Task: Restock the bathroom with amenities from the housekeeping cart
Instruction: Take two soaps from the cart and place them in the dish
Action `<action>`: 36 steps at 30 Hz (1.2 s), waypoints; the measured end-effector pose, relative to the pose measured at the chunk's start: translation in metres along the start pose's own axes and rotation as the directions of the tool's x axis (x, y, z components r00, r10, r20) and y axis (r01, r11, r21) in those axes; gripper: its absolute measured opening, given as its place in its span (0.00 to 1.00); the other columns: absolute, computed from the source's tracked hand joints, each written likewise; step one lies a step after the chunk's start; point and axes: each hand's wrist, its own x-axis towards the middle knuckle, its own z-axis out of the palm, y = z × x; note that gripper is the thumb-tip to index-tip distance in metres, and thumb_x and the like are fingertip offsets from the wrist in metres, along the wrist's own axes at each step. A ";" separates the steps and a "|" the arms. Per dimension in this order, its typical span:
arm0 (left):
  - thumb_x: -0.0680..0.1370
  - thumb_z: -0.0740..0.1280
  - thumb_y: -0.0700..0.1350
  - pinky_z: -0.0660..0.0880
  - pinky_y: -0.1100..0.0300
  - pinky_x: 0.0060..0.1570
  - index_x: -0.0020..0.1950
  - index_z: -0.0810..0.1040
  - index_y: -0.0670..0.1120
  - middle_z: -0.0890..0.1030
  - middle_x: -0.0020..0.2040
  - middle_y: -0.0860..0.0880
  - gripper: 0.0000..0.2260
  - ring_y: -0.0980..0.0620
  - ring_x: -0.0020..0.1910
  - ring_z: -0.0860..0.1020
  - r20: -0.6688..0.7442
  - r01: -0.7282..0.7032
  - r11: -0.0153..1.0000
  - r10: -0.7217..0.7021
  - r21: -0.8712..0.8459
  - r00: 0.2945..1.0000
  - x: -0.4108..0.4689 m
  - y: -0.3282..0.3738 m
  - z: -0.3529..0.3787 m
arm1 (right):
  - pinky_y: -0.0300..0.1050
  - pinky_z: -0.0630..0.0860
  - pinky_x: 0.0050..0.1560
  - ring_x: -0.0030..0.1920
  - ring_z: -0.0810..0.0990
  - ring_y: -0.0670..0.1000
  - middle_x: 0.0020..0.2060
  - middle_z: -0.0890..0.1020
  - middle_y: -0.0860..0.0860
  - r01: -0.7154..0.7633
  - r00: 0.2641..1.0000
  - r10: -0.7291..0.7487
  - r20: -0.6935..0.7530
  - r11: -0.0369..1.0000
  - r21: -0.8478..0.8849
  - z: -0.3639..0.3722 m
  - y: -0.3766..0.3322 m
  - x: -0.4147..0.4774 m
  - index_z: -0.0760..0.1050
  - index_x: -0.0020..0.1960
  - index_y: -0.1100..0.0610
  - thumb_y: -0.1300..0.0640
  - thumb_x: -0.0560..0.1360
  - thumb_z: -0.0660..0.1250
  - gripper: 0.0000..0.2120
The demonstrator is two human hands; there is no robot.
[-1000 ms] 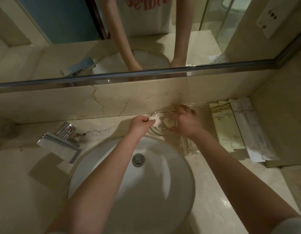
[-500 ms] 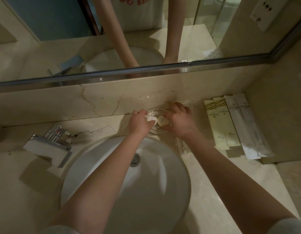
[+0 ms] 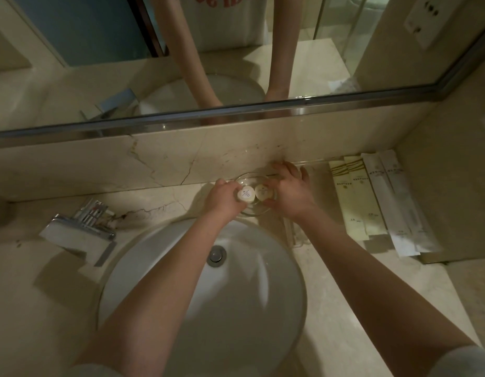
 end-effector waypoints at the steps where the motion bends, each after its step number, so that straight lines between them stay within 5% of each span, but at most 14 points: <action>1: 0.70 0.72 0.44 0.72 0.55 0.57 0.63 0.76 0.48 0.71 0.61 0.45 0.21 0.44 0.58 0.75 0.005 -0.006 1.000 0.006 -0.014 1.000 0.000 0.001 0.001 | 0.60 0.45 0.74 0.76 0.50 0.55 0.75 0.58 0.51 0.000 1.000 0.000 -0.006 1.000 -0.003 0.001 0.000 0.000 0.68 0.69 0.44 0.44 0.71 0.67 0.27; 6: 0.70 0.73 0.44 0.72 0.55 0.59 0.66 0.73 0.48 0.70 0.63 0.44 0.25 0.44 0.60 0.74 -0.008 0.005 0.998 -0.005 -0.068 1.000 -0.004 0.005 0.000 | 0.58 0.48 0.74 0.75 0.53 0.54 0.74 0.61 0.51 -0.017 0.998 0.018 -0.060 1.000 0.020 0.005 0.000 -0.003 0.69 0.69 0.46 0.45 0.70 0.69 0.27; 12: 0.71 0.72 0.43 0.67 0.64 0.48 0.62 0.75 0.44 0.71 0.55 0.48 0.19 0.51 0.50 0.73 -0.113 0.021 0.959 -0.055 -0.283 0.992 -0.021 0.008 -0.007 | 0.56 0.60 0.68 0.69 0.67 0.59 0.66 0.73 0.56 -0.021 0.954 0.077 -0.289 0.981 0.191 0.005 -0.004 -0.023 0.76 0.62 0.53 0.50 0.67 0.73 0.24; 18: 0.74 0.69 0.43 0.68 0.70 0.37 0.57 0.77 0.42 0.76 0.49 0.49 0.13 0.53 0.45 0.75 -0.145 0.065 0.790 -0.191 -0.610 0.971 -0.061 0.018 -0.022 | 0.49 0.66 0.60 0.63 0.70 0.57 0.59 0.77 0.55 -0.050 0.929 0.197 -0.314 0.906 0.421 -0.013 -0.019 -0.054 0.78 0.58 0.54 0.49 0.71 0.70 0.18; 24: 0.75 0.67 0.44 0.73 0.60 0.45 0.41 0.76 0.51 0.77 0.41 0.53 0.04 0.53 0.46 0.76 -0.184 0.003 0.639 -0.226 -0.769 0.957 -0.109 0.021 -0.040 | 0.56 0.77 0.53 0.44 0.82 0.56 0.40 0.83 0.54 -0.031 0.970 0.214 -0.115 0.581 0.813 -0.037 -0.051 -0.089 0.77 0.42 0.52 0.56 0.71 0.71 0.03; 28: 0.75 0.67 0.44 0.70 0.60 0.45 0.42 0.76 0.51 0.77 0.41 0.52 0.03 0.52 0.47 0.76 -0.227 -0.039 0.595 -0.244 -0.802 0.943 -0.138 0.014 -0.053 | 0.53 0.79 0.48 0.38 0.80 0.54 0.35 0.80 0.52 -0.007 0.975 0.203 -0.086 0.420 0.908 -0.048 -0.074 -0.111 0.76 0.38 0.54 0.61 0.72 0.69 0.05; 36: 0.76 0.66 0.45 0.70 0.59 0.49 0.41 0.75 0.53 0.78 0.42 0.54 0.05 0.53 0.49 0.76 -0.282 -0.117 0.562 -0.218 -0.819 0.934 -0.204 -0.042 -0.093 | 0.32 0.74 0.33 0.35 0.77 0.48 0.34 0.79 0.51 0.037 0.991 0.108 -0.084 0.382 0.923 -0.049 -0.149 -0.158 0.76 0.41 0.58 0.62 0.74 0.67 0.03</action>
